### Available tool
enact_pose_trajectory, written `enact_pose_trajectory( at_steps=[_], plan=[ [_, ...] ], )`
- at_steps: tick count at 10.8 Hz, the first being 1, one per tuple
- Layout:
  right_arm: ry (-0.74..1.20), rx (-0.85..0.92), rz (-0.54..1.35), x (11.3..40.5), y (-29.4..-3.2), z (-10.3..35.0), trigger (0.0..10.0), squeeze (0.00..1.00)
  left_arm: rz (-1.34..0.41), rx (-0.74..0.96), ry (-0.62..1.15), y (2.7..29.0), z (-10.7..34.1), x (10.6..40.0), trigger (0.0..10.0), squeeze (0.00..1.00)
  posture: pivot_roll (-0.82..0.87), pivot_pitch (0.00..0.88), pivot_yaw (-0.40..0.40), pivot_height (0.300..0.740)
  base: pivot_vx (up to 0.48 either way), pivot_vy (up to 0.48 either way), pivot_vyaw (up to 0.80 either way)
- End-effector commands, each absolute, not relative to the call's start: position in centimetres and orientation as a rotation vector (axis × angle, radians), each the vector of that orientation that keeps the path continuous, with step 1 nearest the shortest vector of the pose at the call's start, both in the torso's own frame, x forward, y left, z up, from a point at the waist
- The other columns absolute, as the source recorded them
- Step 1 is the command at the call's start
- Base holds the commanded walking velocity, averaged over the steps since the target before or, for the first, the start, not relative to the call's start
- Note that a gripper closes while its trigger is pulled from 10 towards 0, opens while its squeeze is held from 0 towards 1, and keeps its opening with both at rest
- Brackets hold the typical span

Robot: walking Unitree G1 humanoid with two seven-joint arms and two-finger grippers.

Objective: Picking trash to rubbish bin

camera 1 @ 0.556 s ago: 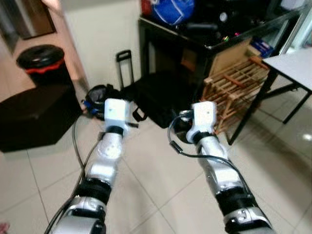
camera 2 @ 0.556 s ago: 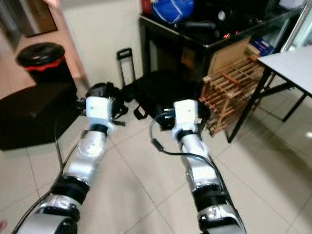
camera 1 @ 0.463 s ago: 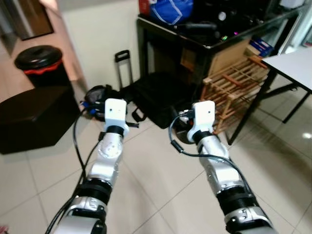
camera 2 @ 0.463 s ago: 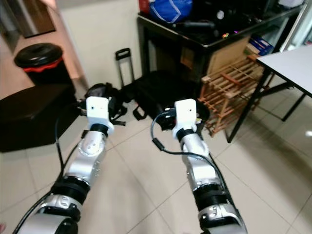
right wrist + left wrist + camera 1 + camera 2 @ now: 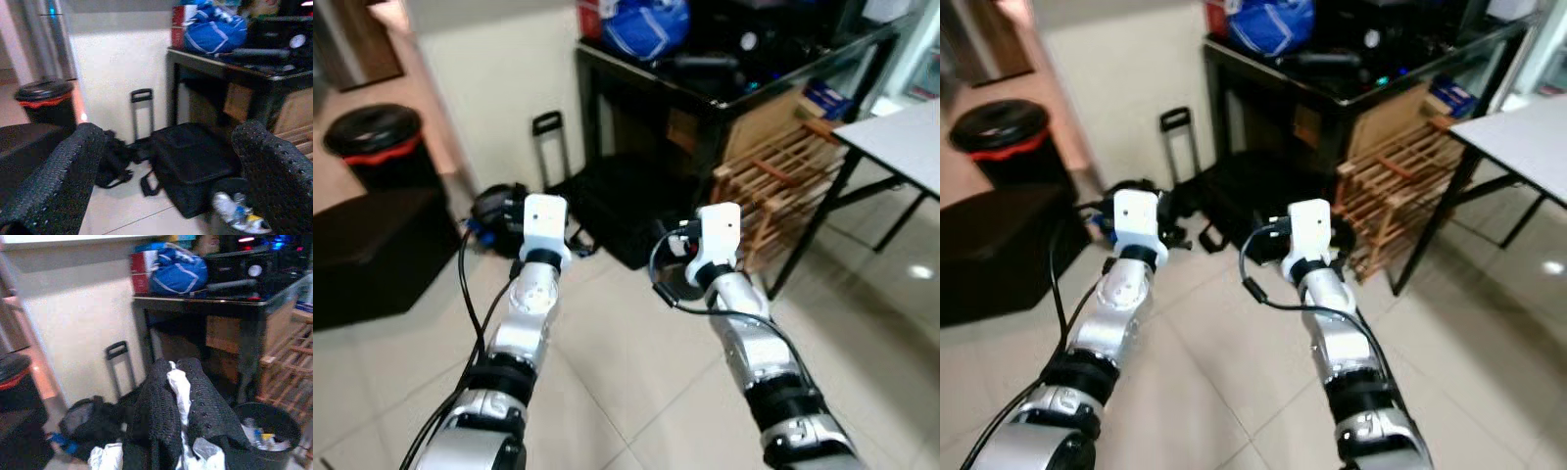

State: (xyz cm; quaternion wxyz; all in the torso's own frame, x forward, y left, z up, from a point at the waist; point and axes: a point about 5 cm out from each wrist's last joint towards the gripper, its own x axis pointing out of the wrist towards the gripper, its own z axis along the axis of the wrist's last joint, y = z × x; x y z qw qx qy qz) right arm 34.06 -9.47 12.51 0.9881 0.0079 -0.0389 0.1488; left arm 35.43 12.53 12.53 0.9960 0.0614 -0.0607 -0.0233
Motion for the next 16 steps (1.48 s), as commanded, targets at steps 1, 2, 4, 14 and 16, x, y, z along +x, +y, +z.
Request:
enact_pose_trajectory(
  at_steps=[1,2,4,14,16],
  plan=[
    [-0.081,0.010,0.269,34.22,-10.55,12.58,10.0,0.00,-0.064,0.127,-0.116,11.60,12.48,35.45,10.0,0.00,-0.02,0.041,0.029,0.740,0.281,0.000,0.00],
    [-0.079,0.009,0.268,34.22,-10.55,12.56,10.0,0.00,-0.063,0.128,-0.114,11.62,12.47,35.46,10.0,0.00,-0.02,0.041,0.029,0.740,0.394,0.000,0.00],
    [-0.076,0.003,0.274,34.12,-10.36,12.44,10.0,0.00,-0.061,0.133,-0.110,11.71,12.37,35.41,10.0,0.00,-0.02,0.044,0.028,0.740,0.279,0.000,0.00],
    [-0.074,0.014,0.281,33.89,-10.36,12.29,10.0,0.00,-0.055,0.151,-0.080,11.71,11.76,35.25,10.0,0.00,-0.02,0.049,0.026,0.740,0.367,0.000,-0.12],
    [-0.074,0.015,0.284,33.93,-10.31,12.30,10.0,0.00,-0.051,0.159,-0.070,11.73,11.65,35.28,10.0,0.00,-0.02,0.043,0.025,0.740,0.471,0.000,0.00]
  ],
)
